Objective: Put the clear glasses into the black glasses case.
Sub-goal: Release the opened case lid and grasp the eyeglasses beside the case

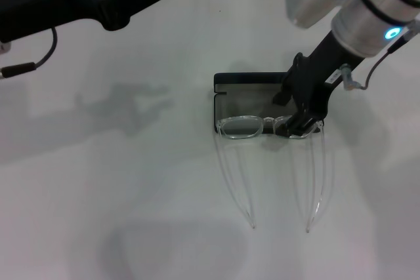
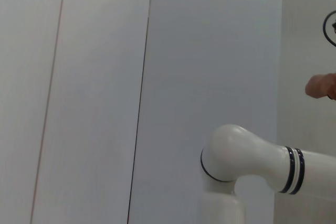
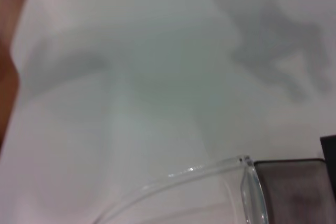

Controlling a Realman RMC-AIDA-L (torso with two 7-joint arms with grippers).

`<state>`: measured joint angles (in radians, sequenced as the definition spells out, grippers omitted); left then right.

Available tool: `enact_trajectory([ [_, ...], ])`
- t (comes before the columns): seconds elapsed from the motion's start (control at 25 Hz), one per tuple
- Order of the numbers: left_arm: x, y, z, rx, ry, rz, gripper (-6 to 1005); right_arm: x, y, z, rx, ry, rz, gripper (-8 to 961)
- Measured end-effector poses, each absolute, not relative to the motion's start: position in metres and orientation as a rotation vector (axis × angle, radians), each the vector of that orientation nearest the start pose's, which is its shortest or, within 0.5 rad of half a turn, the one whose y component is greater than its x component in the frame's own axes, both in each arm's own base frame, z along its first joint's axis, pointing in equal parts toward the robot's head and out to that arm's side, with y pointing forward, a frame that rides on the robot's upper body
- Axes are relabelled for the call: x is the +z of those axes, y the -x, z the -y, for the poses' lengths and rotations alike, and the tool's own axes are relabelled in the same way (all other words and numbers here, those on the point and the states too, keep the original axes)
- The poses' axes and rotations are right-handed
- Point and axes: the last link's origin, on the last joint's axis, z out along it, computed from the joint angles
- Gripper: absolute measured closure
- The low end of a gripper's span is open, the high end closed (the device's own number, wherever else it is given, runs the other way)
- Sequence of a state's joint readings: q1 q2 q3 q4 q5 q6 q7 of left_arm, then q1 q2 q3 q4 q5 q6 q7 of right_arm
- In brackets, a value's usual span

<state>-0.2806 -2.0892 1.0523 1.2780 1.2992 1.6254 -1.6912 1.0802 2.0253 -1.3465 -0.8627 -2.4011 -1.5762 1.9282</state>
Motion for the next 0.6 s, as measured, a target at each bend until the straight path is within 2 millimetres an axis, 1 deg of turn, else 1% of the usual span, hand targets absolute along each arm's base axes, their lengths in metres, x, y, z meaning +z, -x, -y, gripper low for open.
enact_trajectory([
  [0.08,0.086,0.157,-0.301,-1.286,2.572,0.272,742,-0.043,-0.089,-0.398,-0.610,3.092,0.042,397],
  [0.24,0.084,0.161,-0.300,-1.289,2.569,0.290,745,-0.055,-0.092,-0.398,-0.617,3.084,0.078,404],
  [0.6,0.081,0.160,-0.302,-1.299,2.573,0.264,752,-0.071,-0.099,-0.403,-0.651,3.007,0.175,419],
])
